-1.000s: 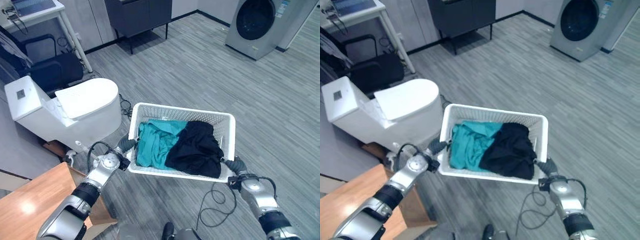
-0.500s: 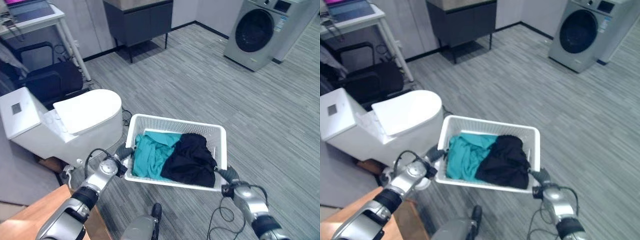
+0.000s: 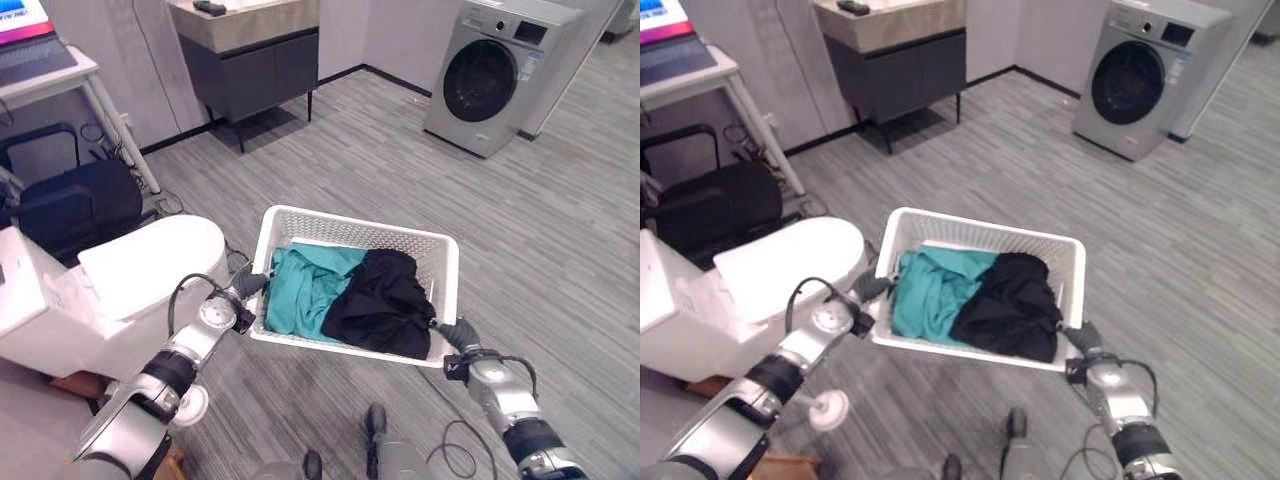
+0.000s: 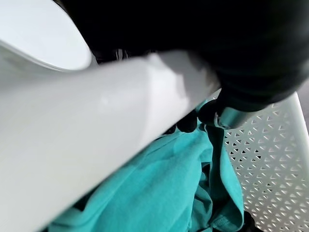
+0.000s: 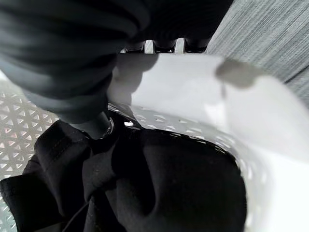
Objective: Grab the laundry basket,head to the washer,open it,put in the laundry and shut it.
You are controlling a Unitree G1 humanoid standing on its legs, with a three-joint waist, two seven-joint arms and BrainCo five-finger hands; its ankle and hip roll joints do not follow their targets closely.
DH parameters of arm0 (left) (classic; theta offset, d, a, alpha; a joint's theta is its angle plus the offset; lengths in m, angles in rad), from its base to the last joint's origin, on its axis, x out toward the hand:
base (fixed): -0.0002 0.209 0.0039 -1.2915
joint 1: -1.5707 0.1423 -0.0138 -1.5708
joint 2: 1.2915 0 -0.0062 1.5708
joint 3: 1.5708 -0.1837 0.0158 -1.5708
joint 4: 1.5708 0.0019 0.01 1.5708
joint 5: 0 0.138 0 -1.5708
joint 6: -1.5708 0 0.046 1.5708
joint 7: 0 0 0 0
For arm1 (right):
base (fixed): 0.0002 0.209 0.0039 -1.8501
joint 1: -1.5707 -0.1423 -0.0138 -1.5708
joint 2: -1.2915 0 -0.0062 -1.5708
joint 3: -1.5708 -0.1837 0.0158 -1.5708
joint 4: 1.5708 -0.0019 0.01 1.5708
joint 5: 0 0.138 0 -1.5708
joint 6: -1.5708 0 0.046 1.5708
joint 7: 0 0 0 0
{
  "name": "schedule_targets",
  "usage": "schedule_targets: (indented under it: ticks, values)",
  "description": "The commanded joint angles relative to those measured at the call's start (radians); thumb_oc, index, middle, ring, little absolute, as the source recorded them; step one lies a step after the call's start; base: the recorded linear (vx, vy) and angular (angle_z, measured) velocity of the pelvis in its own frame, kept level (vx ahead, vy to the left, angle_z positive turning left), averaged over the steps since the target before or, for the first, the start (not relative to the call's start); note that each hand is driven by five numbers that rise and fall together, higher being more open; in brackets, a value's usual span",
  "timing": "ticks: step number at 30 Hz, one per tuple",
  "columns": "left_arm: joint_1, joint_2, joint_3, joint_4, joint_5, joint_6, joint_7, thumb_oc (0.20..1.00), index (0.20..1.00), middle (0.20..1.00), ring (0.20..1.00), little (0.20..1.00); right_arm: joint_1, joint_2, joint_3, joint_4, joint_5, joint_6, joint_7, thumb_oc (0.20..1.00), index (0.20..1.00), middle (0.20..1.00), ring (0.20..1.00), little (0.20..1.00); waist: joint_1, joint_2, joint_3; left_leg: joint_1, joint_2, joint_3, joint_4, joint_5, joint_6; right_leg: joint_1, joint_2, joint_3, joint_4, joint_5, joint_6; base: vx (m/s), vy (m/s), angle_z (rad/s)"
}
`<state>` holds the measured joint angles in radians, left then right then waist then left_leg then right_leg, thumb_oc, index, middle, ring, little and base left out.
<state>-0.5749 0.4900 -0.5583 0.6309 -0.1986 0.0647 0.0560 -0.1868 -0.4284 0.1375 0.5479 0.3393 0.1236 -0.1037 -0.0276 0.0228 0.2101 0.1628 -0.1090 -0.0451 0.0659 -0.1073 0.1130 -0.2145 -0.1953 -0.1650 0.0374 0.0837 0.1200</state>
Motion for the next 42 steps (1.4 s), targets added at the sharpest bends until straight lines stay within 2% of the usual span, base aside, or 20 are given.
schedule_targets:
  ticks: [1, 7, 11, 12, 13, 15, 17, 19, 20, 22, 23, 24, 27, 31, 32, 33, 35, 38, 40, 42]
  values:
    - [-0.122, 0.035, 0.057, 0.021, 0.022, -0.080, 0.022, 0.200, 0.200, 0.200, 0.200, 0.200, -0.025, -0.123, -0.114, -0.074, 0.026, -0.099, 0.042, 0.200, 0.200, 0.200, 0.200, 0.200, 0.004, 0.014, -0.068, 0.015, 0.075, 0.066, 0.036, -0.070, -0.072, 0.056, -0.019, -0.086, -0.028, 0.017, 0.063, 0.33, -0.248, -0.01]
    - [-0.140, 0.054, 0.056, 0.027, 0.044, -0.090, 0.011, 0.200, 0.200, 0.200, 0.200, 0.200, 0.011, -0.144, -0.129, -0.090, 0.009, -0.090, 0.054, 0.200, 0.200, 0.200, 0.200, 0.200, -0.004, 0.004, -0.121, 0.103, 0.130, 0.094, 0.019, -0.086, -0.112, 0.113, 0.001, -0.109, -0.014, 0.043, 0.054, 0.29, -0.223, -0.09]
    - [-0.107, 0.060, 0.074, 0.022, 0.014, -0.097, 0.013, 0.200, 0.200, 0.200, 0.200, 0.200, -0.007, -0.139, -0.085, -0.089, 0.017, -0.102, 0.055, 0.200, 0.200, 0.200, 0.200, 0.200, -0.004, 0.022, -0.143, 0.076, 0.218, 0.102, 0.213, 0.027, -0.151, 0.153, 0.094, -0.093, 0.021, -0.030, -0.009, 0.26, -0.263, -0.40]
    - [-0.108, 0.060, 0.074, 0.022, 0.014, -0.097, 0.013, 0.200, 0.200, 0.200, 0.200, 0.200, -0.008, -0.139, -0.085, -0.089, 0.017, -0.102, 0.054, 0.200, 0.200, 0.200, 0.200, 0.200, -0.005, 0.018, -0.145, 0.071, 0.215, 0.101, 0.214, 0.030, -0.151, 0.150, 0.091, -0.093, 0.019, -0.027, -0.010, 0.20, -0.366, -0.43]
    - [-0.103, 0.073, 0.073, -0.005, 0.004, -0.092, 0.013, 0.200, 0.200, 0.200, 0.200, 0.200, -0.017, -0.138, -0.075, -0.085, 0.044, -0.109, 0.045, 0.200, 0.200, 0.200, 0.200, 0.200, 0.000, 0.000, -0.132, -0.038, 0.272, 0.083, 0.448, 0.159, -0.157, 0.190, 0.126, -0.079, 0.016, -0.062, -0.058, 0.19, -0.404, -0.27]
    - [-0.103, 0.082, 0.081, -0.027, -0.012, -0.087, 0.013, 0.200, 0.200, 0.200, 0.200, 0.200, -0.024, -0.138, -0.070, -0.089, 0.062, -0.107, 0.038, 0.200, 0.200, 0.200, 0.200, 0.200, 0.013, -0.021, -0.111, -0.131, 0.321, 0.067, 0.677, 0.248, -0.145, 0.235, 0.162, -0.073, 0.006, -0.092, -0.115, 0.24, -0.486, -0.28]
    - [-0.111, 0.074, 0.078, -0.040, -0.034, -0.077, 0.019, 0.200, 0.200, 0.200, 0.200, 0.200, -0.028, -0.140, -0.064, -0.115, 0.069, -0.104, 0.026, 0.200, 0.200, 0.200, 0.200, 0.200, 0.035, -0.041, -0.070, -0.259, 0.315, 0.053, 0.891, 0.256, -0.135, 0.277, 0.178, -0.064, 0.001, -0.111, -0.151, 0.13, -0.296, -0.20]
    - [-0.117, 0.071, 0.074, -0.043, -0.042, -0.076, 0.021, 0.200, 0.200, 0.200, 0.200, 0.200, -0.028, -0.138, -0.063, -0.126, 0.072, -0.102, 0.022, 0.200, 0.200, 0.200, 0.200, 0.200, 0.037, -0.042, -0.057, -0.307, 0.336, 0.054, 0.922, 0.248, -0.133, 0.292, 0.190, -0.067, 0.000, -0.125, -0.156, 0.19, -0.124, -0.18]
    - [-0.133, 0.056, 0.064, -0.041, -0.044, -0.071, 0.024, 0.200, 0.200, 0.200, 0.200, 0.200, -0.010, -0.142, -0.064, -0.165, 0.069, -0.093, 0.020, 0.200, 0.200, 0.200, 0.200, 0.200, 0.058, -0.037, -0.035, -0.413, 0.305, 0.091, 0.767, 0.186, -0.136, 0.348, 0.200, -0.064, -0.005, -0.156, -0.142, 0.30, -0.099, -0.18]
    - [-0.136, 0.055, 0.063, -0.039, -0.043, -0.073, 0.024, 0.200, 0.200, 0.200, 0.200, 0.200, -0.001, -0.141, -0.065, -0.180, 0.068, -0.095, 0.024, 0.200, 0.200, 0.200, 0.200, 0.200, 0.068, -0.038, -0.031, -0.425, 0.284, 0.106, 0.686, 0.182, -0.142, 0.362, 0.201, -0.055, -0.008, -0.161, -0.134, 0.26, 0.003, -0.05]
    - [-0.144, 0.054, 0.060, -0.032, -0.038, -0.074, 0.027, 0.200, 0.200, 0.200, 0.200, 0.200, 0.005, -0.140, -0.066, -0.186, 0.068, -0.100, 0.025, 0.200, 0.200, 0.200, 0.200, 0.200, 0.077, -0.038, -0.029, -0.438, 0.265, 0.127, 0.561, 0.186, -0.148, 0.376, 0.204, -0.052, -0.010, -0.168, -0.124, 0.46, 0.072, -0.17]
    - [-0.161, 0.054, 0.051, -0.016, -0.032, -0.078, 0.031, 0.200, 0.200, 0.200, 0.200, 0.200, 0.003, -0.135, -0.061, -0.180, 0.066, -0.109, 0.021, 0.200, 0.200, 0.200, 0.200, 0.200, 0.099, -0.033, -0.030, -0.430, 0.231, 0.160, 0.262, 0.209, -0.148, 0.412, 0.210, -0.046, -0.021, -0.189, -0.107, 0.51, 0.094, -0.17]
    - [-0.175, 0.054, 0.047, -0.007, -0.032, -0.090, 0.034, 0.200, 0.200, 0.200, 0.200, 0.200, -0.025, -0.121, -0.039, -0.143, 0.063, -0.126, 0.012, 0.200, 0.200, 0.200, 0.200, 0.200, 0.138, -0.024, -0.042, -0.441, 0.163, 0.157, -0.006, 0.252, -0.154, 0.464, 0.233, -0.025, -0.037, -0.225, -0.089, 0.47, 0.066, -0.04]
    - [-0.173, 0.068, 0.039, -0.014, -0.045, -0.096, 0.031, 0.200, 0.200, 0.200, 0.200, 0.200, -0.069, -0.093, -0.011, -0.102, 0.073, -0.125, 0.012, 0.200, 0.200, 0.200, 0.200, 0.200, 0.166, -0.022, -0.076, -0.430, 0.156, 0.200, -0.047, 0.264, -0.140, 0.504, 0.244, 0.007, -0.022, -0.270, -0.083, 0.46, 0.078, -0.49]
    - [-0.164, 0.081, 0.037, -0.020, -0.043, -0.099, 0.030, 0.200, 0.200, 0.200, 0.200, 0.200, -0.093, -0.079, 0.007, -0.077, 0.057, -0.124, 0.014, 0.200, 0.200, 0.200, 0.200, 0.200, 0.182, -0.034, -0.111, -0.398, 0.142, 0.176, -0.044, 0.281, -0.113, 0.506, 0.239, 0.032, 0.056, -0.302, -0.077, 0.61, 0.136, -0.45]
    - [-0.158, 0.089, 0.038, -0.021, -0.048, -0.103, 0.030, 0.200, 0.200, 0.200, 0.200, 0.200, -0.096, -0.069, 0.015, -0.068, 0.055, -0.127, 0.019, 0.200, 0.200, 0.200, 0.200, 0.200, 0.196, -0.053, -0.122, -0.397, 0.119, 0.161, -0.002, 0.266, -0.102, 0.505, 0.225, 0.039, 0.114, -0.281, -0.054, 0.75, 0.180, -0.41]
    - [-0.143, 0.107, 0.038, -0.020, -0.057, -0.105, 0.033, 0.200, 0.200, 0.200, 0.200, 0.200, -0.092, -0.056, 0.011, -0.054, 0.047, -0.121, 0.026, 0.200, 0.200, 0.200, 0.200, 0.200, 0.193, -0.070, -0.125, -0.361, 0.097, 0.167, 0.041, 0.214, -0.064, 0.427, 0.187, 0.037, 0.333, -0.130, 0.026, 0.45, 0.164, -0.56]
    - [-0.140, 0.099, 0.041, -0.036, -0.050, -0.102, 0.041, 0.200, 0.200, 0.200, 0.200, 0.200, -0.108, -0.041, 0.004, -0.058, 0.030, -0.117, 0.022, 0.200, 0.200, 0.200, 0.200, 0.200, 0.156, -0.024, -0.106, -0.270, 0.109, 0.181, 0.042, 0.146, -0.016, 0.305, 0.138, -0.005, 0.682, 0.014, 0.079, 0.31, 0.235, -0.25]
    - [-0.136, 0.101, 0.042, -0.044, -0.054, -0.100, 0.040, 0.200, 0.200, 0.200, 0.200, 0.200, -0.112, -0.036, -0.005, -0.052, 0.026, -0.120, 0.019, 0.200, 0.200, 0.200, 0.200, 0.200, 0.135, 0.009, -0.096, -0.212, 0.113, 0.185, 0.038, 0.114, 0.005, 0.225, 0.097, -0.064, 0.824, 0.006, 0.081, 0.32, 0.218, 0.19]
    - [-0.135, 0.103, 0.044, -0.062, -0.048, -0.094, 0.039, 0.200, 0.200, 0.200, 0.200, 0.200, -0.104, -0.037, -0.020, -0.060, 0.019, -0.111, 0.019, 0.200, 0.200, 0.200, 0.200, 0.200, 0.118, 0.027, -0.085, -0.156, 0.105, 0.171, 0.025, 0.098, 0.013, 0.168, 0.049, -0.106, 0.851, -0.025, 0.060, 0.29, 0.120, -0.16]
